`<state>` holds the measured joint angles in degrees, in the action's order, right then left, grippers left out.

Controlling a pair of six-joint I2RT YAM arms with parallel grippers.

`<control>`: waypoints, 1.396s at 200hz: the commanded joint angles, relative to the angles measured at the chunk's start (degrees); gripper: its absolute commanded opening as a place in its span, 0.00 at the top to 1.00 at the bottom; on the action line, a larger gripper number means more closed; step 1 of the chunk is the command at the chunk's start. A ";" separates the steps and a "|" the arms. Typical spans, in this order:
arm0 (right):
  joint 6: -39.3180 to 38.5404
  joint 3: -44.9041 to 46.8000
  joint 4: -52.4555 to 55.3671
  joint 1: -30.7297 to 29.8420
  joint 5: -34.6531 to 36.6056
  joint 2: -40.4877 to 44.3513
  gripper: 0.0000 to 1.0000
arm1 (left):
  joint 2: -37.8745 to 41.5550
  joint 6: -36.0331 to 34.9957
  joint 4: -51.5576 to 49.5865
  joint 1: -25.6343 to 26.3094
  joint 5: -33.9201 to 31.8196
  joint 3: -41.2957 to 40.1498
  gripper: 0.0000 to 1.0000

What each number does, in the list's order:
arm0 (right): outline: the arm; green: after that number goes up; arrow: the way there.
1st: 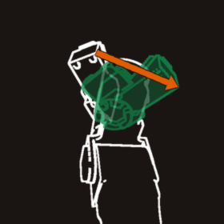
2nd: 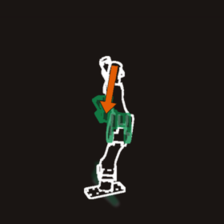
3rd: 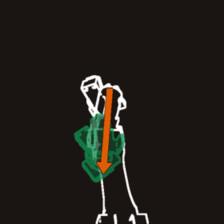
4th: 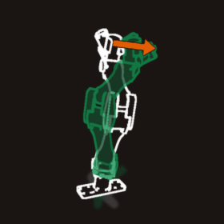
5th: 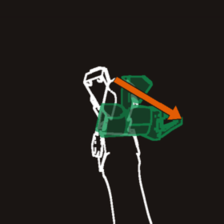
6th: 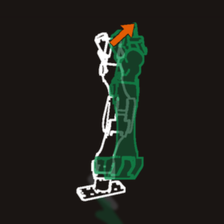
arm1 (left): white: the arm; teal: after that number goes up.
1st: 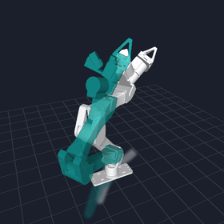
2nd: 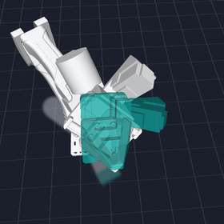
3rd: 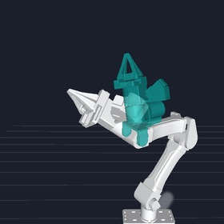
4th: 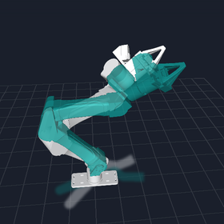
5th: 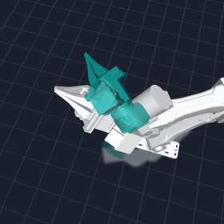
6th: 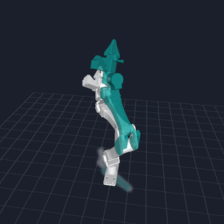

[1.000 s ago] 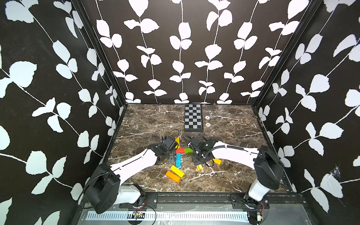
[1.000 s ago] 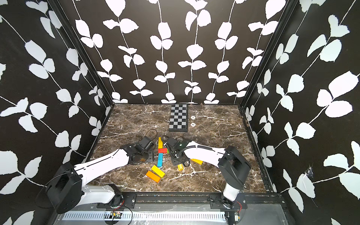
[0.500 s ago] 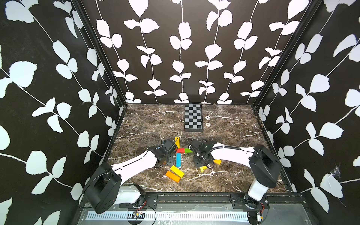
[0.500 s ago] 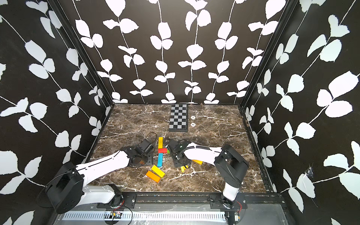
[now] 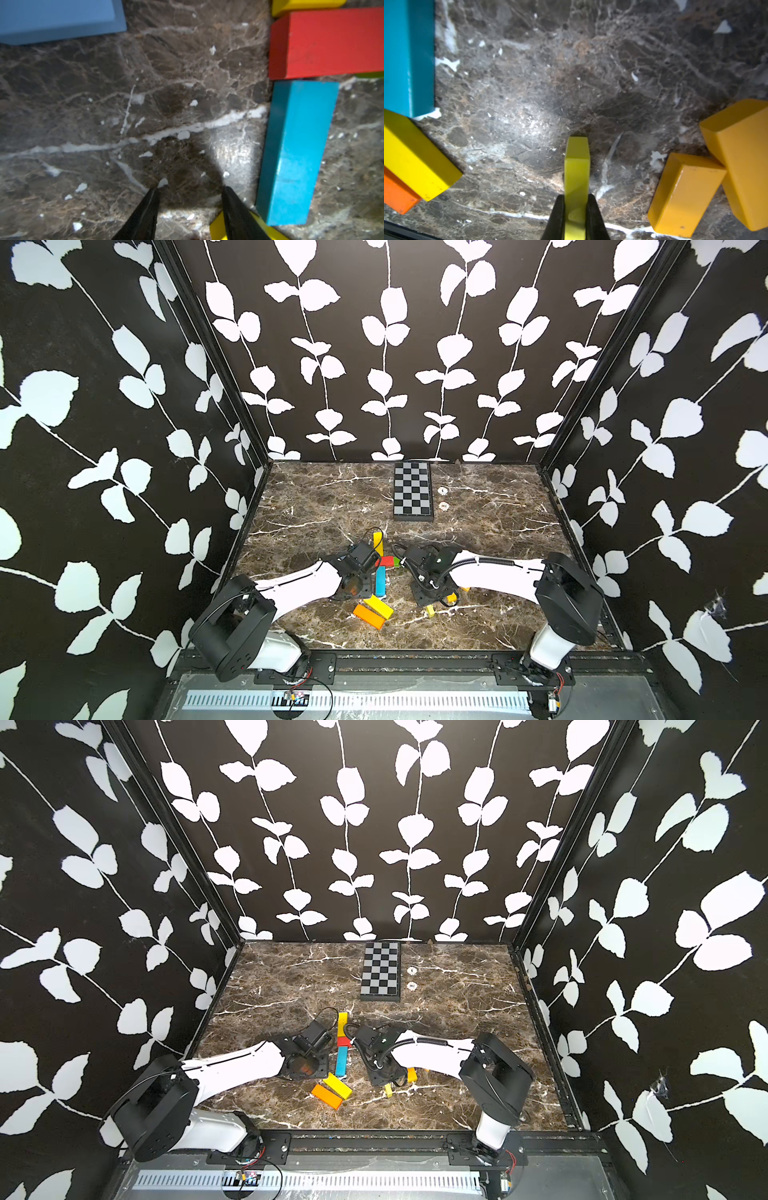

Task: Assemble the letter h with building blocks
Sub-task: Place the building block at the center of the board.

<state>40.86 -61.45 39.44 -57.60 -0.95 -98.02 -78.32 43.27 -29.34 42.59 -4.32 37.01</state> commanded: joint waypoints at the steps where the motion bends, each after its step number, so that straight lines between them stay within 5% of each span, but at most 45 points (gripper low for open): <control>1: 1.70 -1.92 0.96 0.22 0.27 -0.70 1.00 | 2.76 -0.15 -2.18 1.14 2.92 -3.06 0.49; 94: 3.34 -17.02 12.82 -0.15 5.57 -11.32 1.00 | 11.49 -1.48 -4.79 3.36 7.01 -7.32 0.48; 129: 3.30 -18.50 13.58 -0.79 5.03 -12.14 0.52 | 16.23 -1.25 -10.41 3.21 0.60 -4.44 0.43; 142: 3.18 -17.39 12.26 -0.81 3.99 -11.08 0.45 | 16.28 -1.19 -11.09 3.21 -1.19 -2.92 0.41; 214: 5.70 -10.32 0.26 -1.00 -6.60 -7.35 0.51 | 9.68 0.23 -6.81 3.20 -2.38 0.51 0.39; 279: 5.56 -8.39 2.58 -0.02 -2.13 -3.99 0.48 | 0.23 -0.72 -2.77 3.20 -1.75 8.17 0.28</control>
<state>45.71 -70.32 40.66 -57.95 -5.69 -104.92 -75.29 43.07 -34.89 45.67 -6.07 41.47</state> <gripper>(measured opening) 0.508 0.716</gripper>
